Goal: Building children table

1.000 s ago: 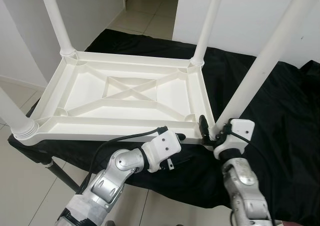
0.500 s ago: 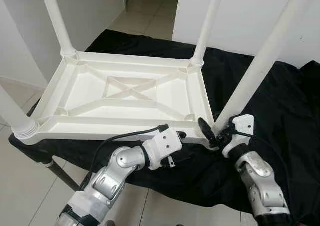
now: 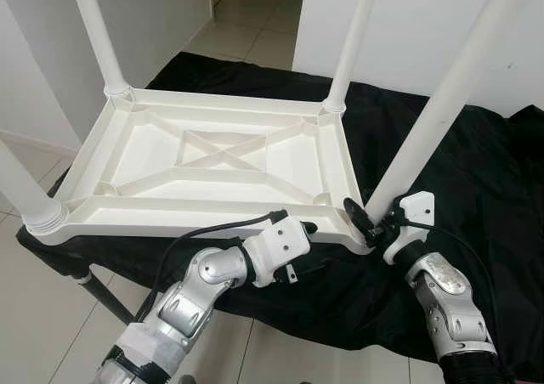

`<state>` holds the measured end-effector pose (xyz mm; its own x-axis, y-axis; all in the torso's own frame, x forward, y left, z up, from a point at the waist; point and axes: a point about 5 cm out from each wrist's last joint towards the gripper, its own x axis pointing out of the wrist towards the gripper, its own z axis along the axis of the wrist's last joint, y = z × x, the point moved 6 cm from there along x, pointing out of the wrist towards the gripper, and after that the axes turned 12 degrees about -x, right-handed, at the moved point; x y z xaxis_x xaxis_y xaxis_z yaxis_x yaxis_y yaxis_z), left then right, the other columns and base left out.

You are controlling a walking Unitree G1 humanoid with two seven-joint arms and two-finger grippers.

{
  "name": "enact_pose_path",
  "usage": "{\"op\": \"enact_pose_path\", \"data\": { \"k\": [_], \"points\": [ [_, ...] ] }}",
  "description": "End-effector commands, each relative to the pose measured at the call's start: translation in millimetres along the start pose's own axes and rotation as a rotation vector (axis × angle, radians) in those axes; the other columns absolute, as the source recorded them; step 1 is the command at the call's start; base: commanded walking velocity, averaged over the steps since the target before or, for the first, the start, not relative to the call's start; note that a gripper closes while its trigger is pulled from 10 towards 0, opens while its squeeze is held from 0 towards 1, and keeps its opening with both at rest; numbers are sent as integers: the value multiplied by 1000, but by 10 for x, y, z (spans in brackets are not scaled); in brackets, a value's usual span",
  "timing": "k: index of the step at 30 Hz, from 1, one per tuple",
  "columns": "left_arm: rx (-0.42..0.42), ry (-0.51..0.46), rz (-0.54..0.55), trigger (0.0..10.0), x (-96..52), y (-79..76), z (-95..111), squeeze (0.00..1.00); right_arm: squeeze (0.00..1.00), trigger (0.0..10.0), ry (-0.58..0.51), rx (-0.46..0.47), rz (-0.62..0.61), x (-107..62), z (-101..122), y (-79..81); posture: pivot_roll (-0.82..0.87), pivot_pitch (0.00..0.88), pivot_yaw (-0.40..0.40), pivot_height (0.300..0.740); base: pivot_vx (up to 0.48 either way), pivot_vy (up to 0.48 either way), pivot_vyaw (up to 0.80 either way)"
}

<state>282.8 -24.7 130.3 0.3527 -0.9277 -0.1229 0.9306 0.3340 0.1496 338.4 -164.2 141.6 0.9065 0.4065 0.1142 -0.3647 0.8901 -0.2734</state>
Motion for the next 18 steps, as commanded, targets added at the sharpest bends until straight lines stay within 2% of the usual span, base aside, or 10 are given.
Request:
{"op": "enact_pose_path", "data": {
  "k": [1, 6, 13, 18],
  "points": [
    [7, 2, -24, 10000, 22, -33, -3, 0, 0, 10000, 29, 19, -59, -9, -62, -8, -22, 64, -61, 740, 0, 0, 0],
    [4, 3, -27, 10000, 18, -45, -7, 0, 0, 10000, 65, 26, -153, -11, -99, -95, -25, 66, -59, 740, 0, 0, 0],
    [0, 5, -36, 10000, 25, -79, -23, 0, 0, 10000, 114, 13, -210, -1, -125, -10, -31, 67, -61, 740, 0, 0, 0],
    [-3, 5, -43, 10000, 28, -107, -36, 0, 0, 10000, 157, 66, -325, -8, -141, 53, -28, 64, -67, 740, 0, 0, 0]
  ]
}}
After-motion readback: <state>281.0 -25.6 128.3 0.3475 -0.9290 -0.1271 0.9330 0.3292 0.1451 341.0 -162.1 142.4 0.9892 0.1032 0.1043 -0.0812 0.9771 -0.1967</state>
